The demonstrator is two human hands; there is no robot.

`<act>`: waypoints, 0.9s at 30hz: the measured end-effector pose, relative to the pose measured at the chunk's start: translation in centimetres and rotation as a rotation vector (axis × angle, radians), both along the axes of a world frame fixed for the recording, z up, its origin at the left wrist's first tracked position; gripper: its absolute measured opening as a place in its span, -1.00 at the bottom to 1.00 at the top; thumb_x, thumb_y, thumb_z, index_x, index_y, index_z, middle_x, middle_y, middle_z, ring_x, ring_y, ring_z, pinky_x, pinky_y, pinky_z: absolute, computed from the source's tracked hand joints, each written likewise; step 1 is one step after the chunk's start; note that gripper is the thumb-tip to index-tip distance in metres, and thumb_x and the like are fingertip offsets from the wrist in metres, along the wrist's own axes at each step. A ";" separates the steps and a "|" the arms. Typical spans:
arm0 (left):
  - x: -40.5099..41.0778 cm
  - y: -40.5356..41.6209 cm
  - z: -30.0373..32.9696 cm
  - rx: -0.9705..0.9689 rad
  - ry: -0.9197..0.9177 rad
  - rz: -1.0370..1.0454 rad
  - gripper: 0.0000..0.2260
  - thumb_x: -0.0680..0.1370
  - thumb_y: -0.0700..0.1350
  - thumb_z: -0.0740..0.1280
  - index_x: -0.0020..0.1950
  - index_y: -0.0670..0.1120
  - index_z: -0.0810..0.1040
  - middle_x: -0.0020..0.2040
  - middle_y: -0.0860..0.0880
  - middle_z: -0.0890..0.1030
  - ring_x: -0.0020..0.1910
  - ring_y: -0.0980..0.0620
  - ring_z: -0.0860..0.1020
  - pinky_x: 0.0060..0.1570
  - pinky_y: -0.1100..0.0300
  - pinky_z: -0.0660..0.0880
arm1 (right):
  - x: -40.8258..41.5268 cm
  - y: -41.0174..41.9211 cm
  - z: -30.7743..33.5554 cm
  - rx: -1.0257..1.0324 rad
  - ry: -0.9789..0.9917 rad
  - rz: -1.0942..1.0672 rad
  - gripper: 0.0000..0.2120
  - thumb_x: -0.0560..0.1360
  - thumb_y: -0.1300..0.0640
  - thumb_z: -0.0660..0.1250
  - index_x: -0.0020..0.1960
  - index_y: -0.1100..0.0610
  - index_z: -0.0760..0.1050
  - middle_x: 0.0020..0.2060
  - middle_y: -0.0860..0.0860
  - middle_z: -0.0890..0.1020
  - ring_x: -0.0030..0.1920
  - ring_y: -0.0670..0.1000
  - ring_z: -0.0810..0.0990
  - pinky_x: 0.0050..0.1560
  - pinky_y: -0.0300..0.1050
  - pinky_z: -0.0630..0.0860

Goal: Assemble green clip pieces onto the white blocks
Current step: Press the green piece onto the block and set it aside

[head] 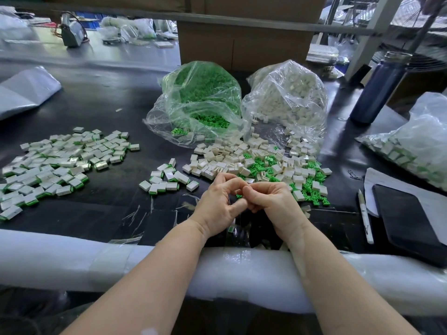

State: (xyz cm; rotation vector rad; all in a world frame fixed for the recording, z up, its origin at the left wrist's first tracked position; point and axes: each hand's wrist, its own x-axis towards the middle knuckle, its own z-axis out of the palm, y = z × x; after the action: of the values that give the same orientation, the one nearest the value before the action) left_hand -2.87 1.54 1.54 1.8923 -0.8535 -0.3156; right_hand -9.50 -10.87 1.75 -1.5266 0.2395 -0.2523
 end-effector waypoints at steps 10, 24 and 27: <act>0.2 -0.1 -0.4 0.028 -0.027 -0.008 -0.84 0.34 0.01 0.26 -0.18 0.29 0.46 0.01 0.15 0.36 0.04 -0.07 0.49 0.12 -0.07 0.46 | 0.0 0.0 -0.2 0.009 0.009 -0.012 -0.85 0.43 0.28 0.39 -0.27 0.16 0.68 -0.44 0.11 0.54 -0.43 -0.08 0.42 -0.39 -0.31 0.39; 0.3 -0.1 -0.4 -0.016 0.000 -0.012 -0.88 0.35 -0.01 0.25 -0.20 0.23 0.46 -0.02 0.14 0.39 0.00 -0.07 0.50 0.10 -0.06 0.47 | -0.1 -0.1 -0.1 -0.004 0.011 0.020 -0.87 0.46 0.22 0.37 -0.22 0.16 0.68 -0.40 0.11 0.59 -0.36 -0.04 0.48 -0.33 -0.30 0.45; 0.4 0.0 -0.5 -0.013 -0.002 -0.017 -0.87 0.36 -0.01 0.26 -0.21 0.25 0.45 -0.02 0.15 0.38 0.00 -0.07 0.50 0.11 -0.06 0.46 | -0.1 0.0 0.0 -0.012 0.009 0.014 -0.87 0.46 0.24 0.37 -0.22 0.18 0.67 -0.43 0.09 0.57 -0.40 -0.08 0.46 -0.36 -0.32 0.42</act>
State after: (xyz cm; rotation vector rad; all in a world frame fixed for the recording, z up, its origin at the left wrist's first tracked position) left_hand -2.52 1.50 1.02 1.8748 -0.8719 -0.3179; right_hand -9.57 -10.91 1.71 -1.5408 0.2346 -0.2358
